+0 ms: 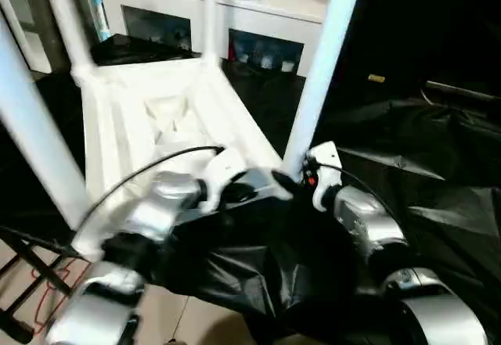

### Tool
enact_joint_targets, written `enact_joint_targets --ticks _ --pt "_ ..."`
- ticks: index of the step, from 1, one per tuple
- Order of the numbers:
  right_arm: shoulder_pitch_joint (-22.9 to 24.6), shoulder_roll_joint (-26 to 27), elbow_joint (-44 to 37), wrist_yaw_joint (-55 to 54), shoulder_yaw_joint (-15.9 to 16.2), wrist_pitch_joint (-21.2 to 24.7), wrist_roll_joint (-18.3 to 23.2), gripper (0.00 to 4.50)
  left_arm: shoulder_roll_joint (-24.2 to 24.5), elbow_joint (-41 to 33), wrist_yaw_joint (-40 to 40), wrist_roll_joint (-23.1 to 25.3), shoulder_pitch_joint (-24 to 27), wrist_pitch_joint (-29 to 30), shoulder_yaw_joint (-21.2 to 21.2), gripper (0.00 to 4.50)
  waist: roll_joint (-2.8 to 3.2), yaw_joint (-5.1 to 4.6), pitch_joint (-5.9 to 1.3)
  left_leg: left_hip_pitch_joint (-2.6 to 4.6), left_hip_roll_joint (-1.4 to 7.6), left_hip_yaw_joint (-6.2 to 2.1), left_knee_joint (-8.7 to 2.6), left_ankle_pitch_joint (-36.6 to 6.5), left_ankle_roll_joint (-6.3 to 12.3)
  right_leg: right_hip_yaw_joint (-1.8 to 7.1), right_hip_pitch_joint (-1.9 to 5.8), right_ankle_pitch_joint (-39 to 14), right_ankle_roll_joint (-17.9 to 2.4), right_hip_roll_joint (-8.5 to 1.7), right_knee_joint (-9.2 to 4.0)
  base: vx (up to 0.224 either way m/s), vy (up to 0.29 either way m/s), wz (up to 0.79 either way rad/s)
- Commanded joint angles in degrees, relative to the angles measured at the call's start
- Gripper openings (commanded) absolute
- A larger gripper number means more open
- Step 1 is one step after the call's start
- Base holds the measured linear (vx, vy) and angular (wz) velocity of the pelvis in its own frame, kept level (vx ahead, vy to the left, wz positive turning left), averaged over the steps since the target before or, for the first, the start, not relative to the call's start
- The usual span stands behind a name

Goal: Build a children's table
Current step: Rotate leg to tighten

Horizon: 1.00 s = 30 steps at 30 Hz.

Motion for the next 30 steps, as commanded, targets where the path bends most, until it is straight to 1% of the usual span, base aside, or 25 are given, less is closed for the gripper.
enact_joint_targets --ticks 1,2,3,4,7,8,9,10,11,12,13,14,15,16,17,18,19,20,21,22,23,24,26,28,30 --pt "0.02 3.98 1.08 4.82 4.47 1.44 -1.68 3.40 -4.05 -0.77 -1.15 -1.16 -0.83 -0.42 -3.46 0.00 0.48 0.12 -2.36 0.09 1.36 -0.26 -4.39 -18.85 -0.20 2.42 1.65 -20.57 -8.25 -3.08 -5.37 0.000 0.000 0.00" --pt "0.03 3.65 0.83 5.44 4.56 1.34 -1.69 3.40 -3.76 -0.97 -1.66 -1.27 -0.69 -0.56 -3.53 0.00 0.57 0.13 -2.38 -0.02 1.40 -0.25 -4.42 -18.30 -0.06 2.42 1.74 -19.16 -8.60 -3.03 -5.22 0.000 0.000 0.00" --pt "0.04 3.30 0.61 5.97 4.66 1.13 -1.74 3.67 -3.45 -1.18 -2.24 -1.42 -0.54 -0.82 -3.61 0.00 0.59 0.19 -2.45 0.05 1.46 -0.21 -4.39 -17.97 0.07 2.42 1.77 -17.91 -9.00 -3.02 -5.08 0.000 0.000 0.00" --pt "0.07 2.62 0.30 6.78 4.87 0.54 -1.94 3.67 -2.84 -1.59 -3.53 -1.81 -0.20 -1.57 -3.79 0.00 0.61 0.25 -2.49 0.03 1.44 -0.16 -4.34 -17.42 0.20 2.43 1.85 -16.70 -9.45 -3.03 -4.96 0.000 0.000 0.00" --pt "0.20 0.72 -0.49 10.44 5.57 -1.43 -2.02 3.67 -1.15 -2.63 -6.74 -2.54 0.71 -2.83 -4.14 0.00 0.60 0.30 -2.59 -0.20 1.43 -0.16 -4.30 -16.32 0.69 2.38 2.14 -14.77 -9.95 -3.05 -4.73 0.000 0.000 0.00" --pt "0.65 -0.87 -2.02 15.33 6.09 -2.94 -1.23 3.67 0.23 -3.56 -9.10 -2.97 1.44 -2.90 -4.24 0.00 0.49 0.29 -2.78 -0.42 1.49 -0.15 -4.17 -14.93 1.15 2.35 2.48 -12.79 -10.37 -3.11 -4.46 0.000 0.000 0.00" --pt "1.08 -2.12 -3.43 19.96 6.46 -3.87 -0.24 3.67 1.37 -4.30 -11.14 -3.26 2.04 -3.32 -4.24 0.00 0.60 0.28 -2.85 -0.35 1.50 0.01 -3.90 -13.35 1.90 2.36 2.41 -9.43 -11.32 -2.91 -4.09 0.000 0.000 0.00" --pt "1.08 -2.12 -3.43 19.96 6.46 -3.87 -0.24 3.67 1.37 -4.30 -11.14 -3.26 2.04 -3.32 -4.24 0.00 0.60 0.28 -2.85 -0.35 1.50 0.01 -3.90 -13.35 1.90 2.36 2.41 -9.43 -11.32 -2.91 -4.09 0.057 0.000 0.02" --pt "1.44 -3.05 -4.49 23.15 6.69 -3.99 0.47 3.67 2.28 -4.81 -12.50 -3.54 2.41 -3.30 -4.23 0.00 0.43 0.30 -3.19 -0.28 1.32 0.27 -3.43 -9.08 3.42 2.37 2.70 -1.63 -13.36 -2.66 -3.22 0.067 0.002 0.02" --pt "1.66 -3.77 -5.19 25.66 6.80 -3.78 0.85 3.67 3.03 -5.13 -13.77 -3.75 2.67 -3.75 -4.25 0.00 0.36 0.30 -3.37 -0.35 1.20 0.36 -3.08 -5.77 5.01 2.34 2.85 4.14 -14.95 -2.50 -2.60 0.067 0.002 0.02" --pt "1.84 -4.31 -5.73 27.55 6.92 -3.54 1.10 3.67 3.53 -5.41 -14.80 -4.00 2.88 -4.19 -4.21 0.00 0.45 0.29 -3.24 -0.27 1.16 0.53 -2.97 -4.47 6.18 2.29 2.72 6.34 -16.11 -2.44 -2.47 0.000 0.000 0.00" --pt "1.92 -4.54 -5.95 28.35 6.96 -3.43 1.21 3.67 3.75 -5.53 -15.24 -4.10 2.96 -4.38 -4.19 0.00 0.45 0.29 -3.24 -0.27 1.16 0.53 -2.97 -4.47 6.18 2.29 2.72 6.34 -16.11 -2.44 -2.47 0.000 0.000 0.00" --pt "2.18 -5.40 -6.68 31.21 7.26 -3.17 1.56 3.67 4.51 -5.96 -16.53 -4.46 3.18 -4.53 -4.10 0.00 0.31 0.48 -3.16 -0.21 1.31 0.59 -2.91 -4.90 6.95 2.21 2.88 5.83 -16.71 -2.54 -2.51 0.000 0.000 0.00" --pt "2.24 -5.63 -6.83 31.89 7.37 -3.09 1.63 3.67 4.72 -6.00 -16.86 -4.53 3.22 -4.65 -4.09 0.00 0.41 0.65 -3.06 -0.28 1.40 0.56 -2.95 -5.22 6.94 2.17 2.95 5.01 -16.67 -2.61 -2.54 0.000 0.000 0.00" --pt "2.43 -6.40 -7.32 34.15 7.72 -2.85 1.86 3.67 5.44 -6.16 -17.97 -4.75 3.32 -5.05 -4.05 0.00 0.51 0.88 -2.99 -0.19 1.57 0.61 -3.02 -6.31 6.61 2.09 2.90 2.90 -16.43 -2.62 -2.67 0.000 0.000 0.00" --pt "2.61 -7.54 -7.78 37.35 8.31 -2.66 2.15 3.67 6.54 -6.29 -19.42 -4.95 3.40 -5.40 -4.00 0.00 0.49 0.98 -2.91 -0.17 1.65 0.67 -3.11 -7.67 6.11 2.09 2.81 0.65 -16.21 -2.61 -2.84 0.000 0.000 0.00" --pt "2.63 -7.73 -7.84 37.87 8.41 -2.58 2.19 3.67 6.74 -6.30 -19.71 -4.99 3.41 -5.47 -3.99 0.00 0.49 0.98 -2.91 -0.17 1.65 0.67 -3.11 -7.67 6.11 2.09 2.81 0.65 -16.21 -2.61 -2.84 0.000 0.000 0.00" --pt "2.80 -9.00 -8.42 41.33 9.11 -1.88 2.48 3.67 8.13 -6.49 -21.76 -5.29 3.50 -6.06 -4.03 0.00 0.64 1.26 -2.75 -0.03 1.81 0.67 -3.26 -9.99 5.01 2.14 2.62 -2.91 -15.56 -2.73 -3.10 0.000 0.000 0.00" --pt "2.89 -9.44 -8.75 42.67 9.30 -1.45 2.61 3.67 8.62 -6.59 -22.46 -5.47 3.52 -6.18 -3.99 0.00 0.53 1.45 -2.69 -0.04 1.83 0.64 -3.34 -10.61 4.52 2.19 2.60 -4.49 -15.01 -2.73 -3.21 0.000 0.000 0.00" --pt "2.88 -9.67 -8.88 43.56 9.32 -1.02 2.63 3.45 8.96 -6.61 -23.00 -5.62 3.51 -6.27 -3.92 0.00 0.63 1.64 -2.65 0.06 1.87 0.63 -3.42 -11.06 3.97 2.24 2.49 -5.54 -14.79 -2.77 -3.29 0.000 0.000 0.00" --pt "2.86 -9.71 -8.88 43.74 9.33 -0.92 2.62 3.36 9.05 -6.61 -23.14 -5.63 3.49 -6.28 -3.93 0.00 0.63 1.64 -2.65 0.06 1.87 0.63 -3.42 -11.06 3.97 2.24 2.49 -5.54 -14.79 -2.77 -3.29 0.000 0.000 0.00" --pt "2.80 -9.84 -8.88 44.27 9.35 -0.62 2.61 3.36 9.33 -6.60 -23.56 -5.67 3.45 -6.33 -3.95 0.00 0.62 1.80 -2.61 0.04 1.87 0.59 -3.52 -11.49 3.13 2.28 2.45 -6.59 -14.45 -2.81 -3.32 0.000 0.000 0.00" --pt "2.73 -9.91 -8.90 45.05 9.23 0.20 2.69 3.33 9.62 -6.53 -24.15 -5.64 3.38 -6.43 -3.89 0.00 0.64 1.96 -2.68 0.14 1.87 0.58 -3.51 -11.28 2.60 2.29 2.37 -6.42 -14.33 -2.84 -3.28 0.000 0.000 0.00" --pt "2.75 -9.88 -9.05 45.45 9.14 0.65 2.89 3.01 9.66 -6.51 -24.33 -5.58 3.35 -6.42 -3.86 0.00 0.69 2.04 -2.78 0.07 1.81 0.55 -3.45 -10.54 2.51 2.28 2.48 -5.04 -14.48 -2.82 -3.07 0.000 0.000 0.00" --pt "2.75 -9.88 -9.05 45.45 9.14 0.65 2.89 2.94 9.66 -6.51 -24.33 -5.58 3.35 -6.42 -3.86 0.00 0.56 2.09 -2.91 0.02 1.69 0.62 -3.26 -8.99 2.85 2.25 2.55 -2.61 -14.84 -2.76 -2.82 0.000 0.000 0.00"
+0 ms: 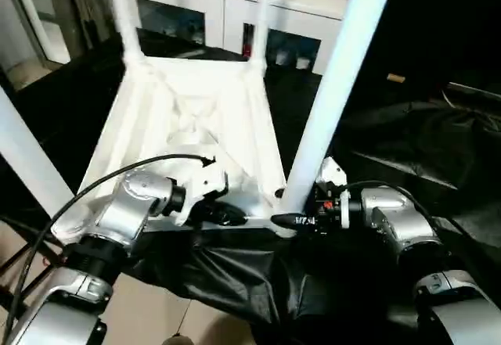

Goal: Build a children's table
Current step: Rotate leg to tighten

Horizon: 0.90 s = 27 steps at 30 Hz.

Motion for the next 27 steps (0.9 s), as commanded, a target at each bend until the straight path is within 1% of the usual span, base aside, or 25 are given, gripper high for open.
enact_joint_targets --ticks 1,2,5,6,8,9,10,11,12,13,14,15,16,17,18,20,21,22,23,24,25,27 --pt "0.27 0.72 -2.02 2.81 1.78 0.96 0.75 2.85 -1.20 -0.81 -0.46 -0.49 0.00 -0.26 -1.87 0.00 0.57 0.05 -3.10 0.32 1.53 0.37 -3.40 -8.22 2.84 2.27 3.02 -1.95 -14.69 -2.78 -2.97 0.000 0.000 0.00" --pt "0.34 0.73 -2.17 3.05 1.82 1.15 0.92 2.72 -1.19 -0.84 -0.56 -0.54 -0.01 -0.21 -1.91 0.00 0.51 0.05 -3.10 0.31 1.54 0.38 -3.40 -8.05 2.93 2.26 3.03 -1.75 -14.70 -2.76 -2.98 0.000 0.000 0.00" --pt "0.91 0.81 -2.96 3.77 2.09 1.99 1.58 2.69 -1.21 -0.87 -0.64 -0.70 0.06 -0.04 -2.14 0.00 0.44 0.27 -3.12 0.37 1.56 0.42 -3.30 -7.83 3.24 2.24 3.01 -1.34 -14.77 -2.74 -2.94 0.000 0.000 0.00" --pt "0.97 0.83 -3.01 3.79 2.09 2.02 1.59 2.69 -1.24 -0.85 -0.56 -0.70 0.06 -0.02 -2.14 0.00 0.61 0.28 -3.10 0.38 1.58 0.38 -3.35 -8.02 3.18 2.23 2.99 -1.65 -14.78 -2.76 -2.94 0.000 0.000 0.00" --pt "1.92 1.55 -3.25 2.21 1.80 2.31 1.39 2.68 -2.42 0.03 2.66 -0.21 -0.23 0.82 -1.70 0.00 0.52 0.47 -3.05 0.46 1.61 0.42 -3.40 -8.73 2.85 2.27 2.96 -2.73 -14.52 -2.81 -3.10 0.000 0.000 0.00" --pt "1.92 1.55 -3.25 2.21 1.80 2.31 1.39 2.68 -2.42 0.03 2.66 -0.21 -0.23 0.82 -1.70 0.00 0.53 0.59 -3.04 0.48 1.61 0.39 -3.46 -9.15 2.55 2.28 2.94 -3.49 -14.35 -2.83 -3.17 0.000 0.000 0.00" --pt "1.82 2.46 -2.16 -1.57 1.28 1.42 0.40 2.68 -3.44 0.97 5.44 0.44 -0.74 1.44 -1.23 0.00 0.45 0.55 -2.96 0.45 1.59 0.39 -3.54 -9.57 2.16 2.32 2.88 -4.35 -14.05 -2.83 -3.26 0.000 0.000 0.00" --pt "0.88 4.05 0.58 -8.26 0.38 0.93 -1.03 2.68 -4.48 2.00 8.29 1.21 -1.31 1.78 -0.85 0.00 0.49 0.42 -2.81 0.52 1.59 0.33 -3.72 -9.89 1.62 2.39 2.70 -5.32 -13.78 -2.91 -3.41 0.000 0.000 0.00" --pt "-0.14 5.57 3.31 -15.17 -0.58 0.48 -2.27 2.68 -6.09 3.42 11.96 2.05 -2.18 2.37 -0.34 0.00 0.38 0.09 -2.53 0.62 1.45 0.15 -4.11 -12.67 0.20 2.46 2.57 -10.38 -12.76 -3.13 -4.02 0.000 0.000 0.00" --pt "-0.14 5.57 3.31 -15.17 -0.58 0.48 -2.27 2.68 -6.09 3.42 11.96 2.05 -2.18 2.37 -0.34 0.00 0.50 -0.06 -2.43 0.75 1.36 0.04 -4.25 -14.53 -0.44 2.44 2.49 -13.84 -12.03 -3.11 -4.33 -0.052 -0.007 -0.04" --pt "-0.85 6.84 5.32 -20.50 -1.36 0.32 -3.05 2.67 -7.56 4.66 15.17 2.73 -2.94 2.80 0.08 0.00 0.37 -0.29 -2.37 0.70 1.28 -0.26 -4.43 -17.06 -1.50 2.38 2.57 -20.48 -9.83 -3.37 -4.89 -0.057 -0.005 -0.04" --pt "-1.51 8.57 6.88 -26.70 -2.44 1.31 -3.32 2.67 -9.90 6.28 19.54 3.53 -4.10 3.66 0.49 0.00 0.37 -0.57 -2.47 0.79 1.33 -0.49 -4.49 -17.87 -2.08 2.41 2.43 -22.71 -8.59 -3.47 -5.20 -0.057 -0.005 -0.04" --pt "-1.60 9.04 7.02 -28.03 -2.73 1.83 -3.25 2.66 -10.45 6.57 20.39 3.68 -4.34 3.87 0.52 0.00 0.36 -1.02 -2.40 0.81 1.33 -0.57 -4.57 -18.36 -2.21 2.40 2.29 -23.27 -8.09 -3.35 -5.37 0.000 0.000 0.00" --pt "-1.64 9.37 7.08 -28.70 -2.90 2.07 -3.17 2.66 -10.77 6.71 20.92 3.78 -4.46 4.00 0.48 0.00 0.34 -1.07 -2.49 0.85 1.31 -0.55 -4.51 -18.43 -1.98 2.43 2.27 -23.24 -7.95 -3.40 -5.45 0.000 0.000 0.00" --pt "-1.68 9.77 7.15 -29.50 -3.10 2.37 -3.09 2.66 -11.15 6.87 21.54 3.91 -4.62 4.16 0.43 0.00 0.32 -1.14 -2.51 0.69 1.38 -0.53 -4.50 -18.11 -1.43 2.48 2.26 -22.01 -8.02 -3.35 -5.41 0.000 0.000 0.00" --pt "-1.99 11.62 7.53 -34.64 -3.69 3.13 -3.41 2.66 -13.04 7.44 24.21 4.17 -5.18 4.86 0.41 0.00 0.34 -1.18 -2.43 0.65 1.31 -0.46 -4.56 -17.88 -1.07 2.48 2.13 -21.67 -7.87 -3.23 -5.47 0.000 0.000 0.00" --pt "-2.18 13.22 8.05 -37.92 -4.07 3.52 -3.44 2.66 -14.65 7.60 25.98 4.24 -5.47 5.39 0.30 0.00 0.31 -1.19 -2.56 0.62 1.30 -0.44 -4.51 -17.29 -1.00 2.49 2.20 -20.98 -7.93 -3.22 -5.39 0.000 0.000 0.00" --pt "-2.20 13.59 8.11 -38.56 -4.12 3.55 -3.46 2.66 -15.04 7.63 26.32 4.23 -5.53 5.52 0.29 0.00 0.67 -1.20 -2.53 0.65 1.34 -0.47 -4.58 -17.07 -1.17 2.52 2.14 -20.21 -8.12 -3.15 -5.27 0.000 0.000 0.00" --pt "-2.04 14.56 7.95 -38.88 -4.27 3.06 -3.30 2.66 -15.82 7.55 26.73 4.24 -5.56 5.52 0.17 0.00 0.41 -1.25 -2.59 0.47 1.30 -0.38 -4.52 -16.78 -0.90 2.48 2.28 -18.66 -8.40 -3.09 -5.21 0.000 0.000 0.00" --pt "-1.99 14.76 7.87 -38.87 -4.29 2.88 -3.27 2.66 -16.01 7.53 26.72 4.21 -5.56 5.47 0.13 0.00 0.41 -1.25 -2.59 0.47 1.30 -0.38 -4.52 -16.78 -0.90 2.48 2.28 -18.66 -8.40 -3.09 -5.21 0.000 0.000 0.00" --pt "-1.83 15.34 7.62 -38.65 -4.37 2.15 -3.19 3.01 -16.56 7.52 26.57 4.13 -5.56 5.24 0.06 0.00 0.53 -1.21 -2.62 0.42 1.27 -0.40 -4.50 -16.57 -0.77 2.49 2.34 -18.27 -8.47 -3.13 -5.18 0.000 0.000 0.00" --pt "-2.15 15.27 8.34 -38.29 -4.64 1.70 -2.91 3.39 -16.65 7.60 26.20 4.15 -5.49 4.90 0.15 0.00 0.53 -1.21 -2.79 0.31 1.25 -0.25 -4.36 -15.02 -0.12 2.51 2.46 -15.04 -9.21 -3.00 -4.88 0.000 0.000 0.00"
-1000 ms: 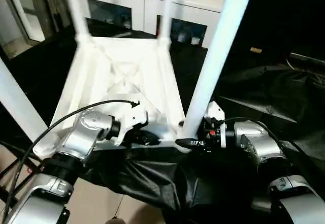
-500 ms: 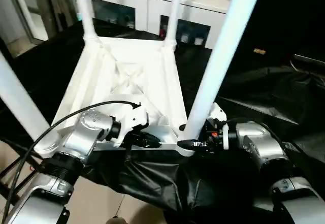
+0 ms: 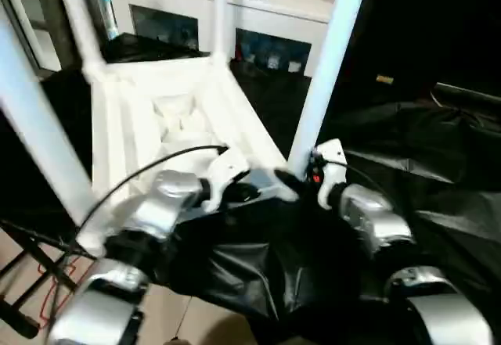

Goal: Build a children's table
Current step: Rotate leg to tighten

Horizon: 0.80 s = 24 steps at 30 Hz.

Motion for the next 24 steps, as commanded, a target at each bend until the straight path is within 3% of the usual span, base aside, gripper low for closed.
enact_joint_targets --ticks 1,5,12,15,19,24 --pt "0.29 4.46 1.81 3.66 5.03 0.54 -2.44 3.39 -4.37 0.24 0.67 -1.19 -1.16 -1.09 -2.29 0.00 0.34 -0.14 -2.59 -0.02 1.33 -0.05 -4.24 -14.89 0.17 2.39 2.05 -14.44 -9.71 -2.97 -4.74 0.000 0.000 0.00" --pt "0.62 0.52 -0.18 10.64 6.50 -1.24 -2.74 3.58 -1.60 -1.85 -5.13 -2.62 0.49 -3.04 -2.77 0.00 0.39 -0.06 -2.63 0.05 1.36 0.03 -4.17 -14.53 0.77 2.34 2.17 -13.03 -10.16 -2.95 -4.68 0.000 0.000 0.00" --pt "2.11 -5.02 -4.70 25.58 8.05 -5.09 -0.90 3.58 2.47 -4.83 -12.90 -4.36 2.60 -4.75 -3.23 0.00 0.32 0.19 -2.93 -0.18 1.32 0.39 -3.43 -8.18 4.49 2.20 2.66 -0.57 -14.26 -2.62 -3.27 0.000 0.000 0.00" --pt "2.59 -7.25 -6.47 32.72 8.49 -4.47 0.28 3.58 4.74 -6.12 -17.23 -5.18 3.46 -5.63 -3.47 0.00 0.36 0.41 -2.83 -0.21 1.58 0.52 -3.39 -8.49 5.11 2.08 2.74 -1.25 -14.88 -2.62 -3.24 0.000 0.000 0.00" --pt "2.88 -9.39 -7.78 39.48 9.68 -3.30 0.69 3.58 7.91 -6.65 -21.63 -5.09 3.97 -6.47 -3.91 0.00 0.30 0.57 -2.64 -0.21 1.71 0.49 -3.58 -10.77 4.05 2.12 2.64 -6.35 -14.05 -2.80 -3.56 0.000 0.000 0.00" --pt "3.20 -10.38 -8.56 44.17 10.70 -1.35 1.28 3.30 9.79 -7.19 -24.39 -5.67 4.19 -6.34 -3.83 0.00 0.14 0.58 -2.72 -0.17 1.70 0.49 -3.52 -10.00 3.64 2.12 2.62 -5.81 -14.26 -2.78 -3.33 0.000 0.000 0.00"
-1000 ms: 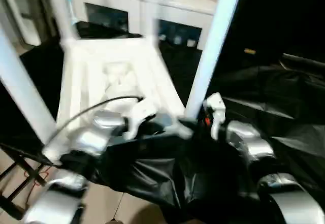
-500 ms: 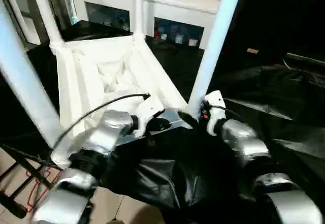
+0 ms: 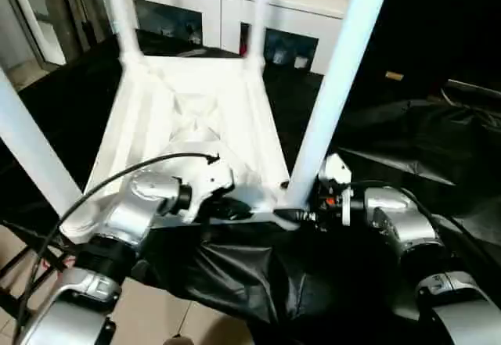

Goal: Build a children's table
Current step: Rotate leg to tighten

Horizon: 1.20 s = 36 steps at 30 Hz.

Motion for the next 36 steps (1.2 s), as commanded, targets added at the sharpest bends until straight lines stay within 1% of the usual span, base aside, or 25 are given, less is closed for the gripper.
enact_joint_targets --ticks 1,3,4,6,8,11,13,16,17,18,19,22,23,24,25,26,27,28,29,30,31,32,33,35,36 --pt "0.36 0.45 -2.23 3.85 1.66 1.60 1.01 3.30 -0.63 -1.06 -1.54 -0.91 0.57 -0.15 -1.56 0.00 0.04 0.23 -3.03 0.09 1.64 0.34 -3.39 -9.65 3.66 2.25 2.99 -5.41 -14.30 -2.82 -3.23 0.000 0.000 0.00" --pt "0.42 0.24 -2.75 5.27 1.86 2.76 1.49 3.05 -0.11 -1.33 -2.32 -1.08 0.79 0.01 -1.48 0.00 0.07 0.31 -3.10 0.16 1.67 0.39 -3.25 -7.98 4.20 2.20 2.96 -2.93 -14.97 -2.77 -2.97 0.000 0.000 0.00" --pt "0.44 0.15 -2.86 5.70 2.04 3.05 1.54 3.05 0.09 -1.47 -2.62 -1.23 0.89 0.04 -1.52 0.00 0.08 0.31 -3.11 0.17 1.63 0.41 -3.21 -7.64 4.32 2.19 2.96 -2.46 -15.13 -2.72 -2.93 0.000 0.000 0.00" --pt "0.52 0.06 -3.02 6.10 2.28 3.33 1.41 2.95 0.44 -1.78 -3.01 -1.58 1.07 0.13 -1.64 0.00 -0.07 0.47 -3.06 0.14 1.59 0.47 -3.19 -7.67 4.29 2.19 2.95 -2.65 -15.27 -2.77 -2.94 0.000 0.000 0.00" --pt "0.60 0.16 -3.09 6.20 2.33 3.64 1.51 2.72 0.51 -1.90 -3.12 -1.59 1.19 0.38 -1.53 0.00 -0.02 0.49 -3.01 0.16 1.61 0.45 -3.26 -8.07 4.08 2.20 2.93 -3.53 -15.11 -2.84 -3.03 0.000 0.000 0.00" --pt "1.21 0.66 -3.84 6.12 2.19 4.80 1.94 2.65 0.05 -1.73 -1.81 -1.76 1.13 1.04 -1.17 0.00 -0.12 0.54 -2.98 0.17 1.62 0.40 -3.32 -8.84 3.36 2.24 2.93 -5.22 -14.43 -2.86 -3.13 0.000 0.000 0.00" --pt "1.38 0.81 -4.03 6.02 2.09 5.08 2.01 2.62 -0.14 -1.71 -1.41 -1.82 1.11 1.30 -1.05 0.00 -0.06 0.62 -3.04 0.22 1.63 0.41 -3.29 -8.52 3.29 2.26 2.92 -4.90 -14.43 -2.88 -3.07 0.000 0.000 0.00" --pt "2.29 1.94 -4.75 3.62 1.40 5.84 2.56 2.59 -1.57 -1.00 1.96 -1.57 0.57 1.99 -0.24 0.00 -0.07 0.81 -3.05 0.24 1.61 0.44 -3.21 -7.78 3.46 2.28 2.93 -3.57 -14.48 -2.81 -2.99 0.000 0.000 0.00" --pt "2.53 3.32 -4.10 -0.45 0.45 5.35 2.31 2.59 -2.86 -0.07 5.09 -1.20 -0.11 2.27 0.34 0.00 -0.08 0.94 -2.99 0.24 1.55 0.44 -3.25 -8.15 3.37 2.29 2.89 -4.18 -14.34 -2.84 -3.08 0.000 0.000 0.00" --pt "2.49 3.55 -3.85 -1.33 0.28 5.23 2.18 2.59 -3.03 0.07 5.50 -1.12 -0.21 2.33 0.39 0.00 -0.10 0.94 -2.88 0.25 1.53 0.47 -3.33 -8.65 3.14 2.34 2.81 -5.15 -14.10 -2.86 -3.24 0.000 0.000 0.00" --pt "2.32 4.44 -2.90 -4.65 -0.35 4.78 1.70 2.59 -3.68 0.59 7.04 -0.79 -0.59 2.54 0.55 0.00 -0.08 0.88 -2.73 0.35 1.46 0.29 -3.62 -11.33 1.78 2.44 2.67 -9.96 -12.96 -3.08 -3.76 0.000 0.000 0.00" --pt "1.54 7.37 0.54 -16.02 -2.17 4.68 -0.08 2.57 -6.26 2.85 13.04 0.58 -2.21 3.29 1.07 0.00 0.06 0.63 -2.52 0.40 1.37 -0.06 -4.08 -14.27 0.01 2.52 2.54 -16.61 -10.64 -3.27 -4.47 0.000 0.000 0.00" --pt "1.34 8.42 1.60 -19.90 -2.63 4.94 -0.72 2.57 -7.38 3.63 15.25 1.04 -2.82 3.63 1.23 0.00 -0.02 0.25 -2.41 0.40 1.27 -0.27 -4.26 -15.62 -0.89 2.41 2.49 -20.22 -9.27 -3.25 -4.79 0.000 0.000 0.00" --pt "1.33 8.99 2.02 -21.88 -2.81 4.83 -1.10 2.56 -8.02 4.05 16.57 1.33 -3.13 3.79 1.31 0.00 0.22 -0.08 -2.54 0.64 1.35 -0.32 -4.29 -16.26 -1.39 2.50 2.26 -20.70 -8.94 -3.27 -4.95 0.000 0.000 0.00" --pt "1.24 10.28 2.74 -26.02 -3.13 4.81 -1.81 2.56 -9.48 4.96 19.03 1.80 -3.82 4.02 1.39 0.00 0.13 -0.16 -2.66 0.64 1.34 -0.35 -4.20 -16.13 -1.39 2.50 2.33 -19.97 -9.02 -3.28 -4.88 0.000 0.000 0.00" --pt "1.23 10.71 2.92 -27.41 -3.21 4.57 -2.08 2.56 -9.96 5.27 19.92 1.97 -4.04 4.07 1.43 0.00 0.19 -0.43 -2.56 0.49 1.33 -0.31 -4.27 -15.84 -1.28 2.55 2.31 -18.78 -9.07 -3.14 -4.89 0.000 0.000 0.00" --pt "0.78 12.60 3.72 -33.91 -4.37 4.93 -2.43 2.55 -11.67 6.46 23.12 2.59 -4.88 4.10 1.54 0.00 0.23 -0.45 -2.57 0.43 1.25 -0.28 -4.25 -15.60 -1.08 2.55 2.33 -18.59 -8.90 -3.07 -4.92 0.000 0.000 0.00" --pt "0.78 12.60 3.72 -33.91 -4.37 4.93 -2.43 2.55 -11.67 6.46 23.12 2.59 -4.88 4.10 1.54 0.00 0.22 -0.49 -2.59 0.47 1.22 -0.24 -4.25 -15.63 -1.06 2.58 2.26 -18.67 -8.80 -3.07 -4.96 0.000 0.000 0.00" --pt "0.71 13.32 3.72 -36.01 -4.74 4.40 -2.61 2.55 -12.37 7.03 24.50 2.87 -5.21 3.89 1.57 0.00 0.23 -0.39 -2.74 0.45 1.18 -0.28 -4.19 -15.41 -0.92 2.53 2.38 -18.47 -8.69 -3.11 -4.93 0.000 0.000 0.00" --pt "0.63 14.10 3.99 -37.25 -5.42 3.73 -2.30 2.55 -12.92 7.55 25.31 3.24 -5.44 3.44 1.42 0.00 0.37 -0.36 -2.76 0.44 1.23 -0.22 -4.16 -14.88 -0.67 2.58 2.35 -16.93 -8.91 -3.07 -4.84 0.000 0.000 0.00" --pt "0.55 14.67 4.57 -37.19 -6.23 3.25 -1.50 2.55 -13.08 7.76 25.14 3.58 -5.44 2.97 1.16 0.00 0.29 -0.41 -2.72 0.38 1.22 -0.17 -4.14 -15.08 -0.47 2.58 2.30 -16.69 -8.95 -3.05 -4.89 0.000 0.000 0.00" --pt "0.49 14.88 4.79 -37.02 -6.69 3.28 -0.98 3.11 -13.10 7.77 24.90 3.67 -5.37 2.75 1.04 0.00 0.26 -0.44 -2.75 0.30 1.19 -0.19 -4.11 -15.06 -0.34 2.57 2.40 -16.52 -9.03 -3.07 -4.83 0.000 0.000 0.00" --pt "0.46 14.93 4.76 -36.91 -7.13 3.45 -0.52 3.25 -13.15 7.66 24.52 3.55 -5.22 2.65 1.03 0.00 0.33 -0.35 -2.89 0.26 1.21 -0.16 -4.06 -14.05 0.16 2.53 2.54 -14.47 -9.40 -2.97 -4.64 0.000 0.000 0.00" --pt "0.55 14.04 3.97 -36.47 -7.13 3.53 -0.51 3.27 -13.00 7.41 24.00 3.39 -4.78 2.35 0.79 0.00 0.43 -0.40 -2.83 0.20 1.21 -0.14 -4.08 -13.80 0.43 2.51 2.59 -13.33 -9.83 -2.90 -4.56 0.000 0.000 0.00" --pt "0.64 13.59 3.63 -36.40 -6.85 3.40 -0.84 3.46 -12.96 7.37 24.02 3.52 -4.63 2.24 0.75 0.00 0.37 -0.43 -2.88 0.21 1.25 -0.13 -4.07 -13.77 0.50 2.49 2.60 -12.89 -10.01 -2.92 -4.51 0.000 0.000 0.00"
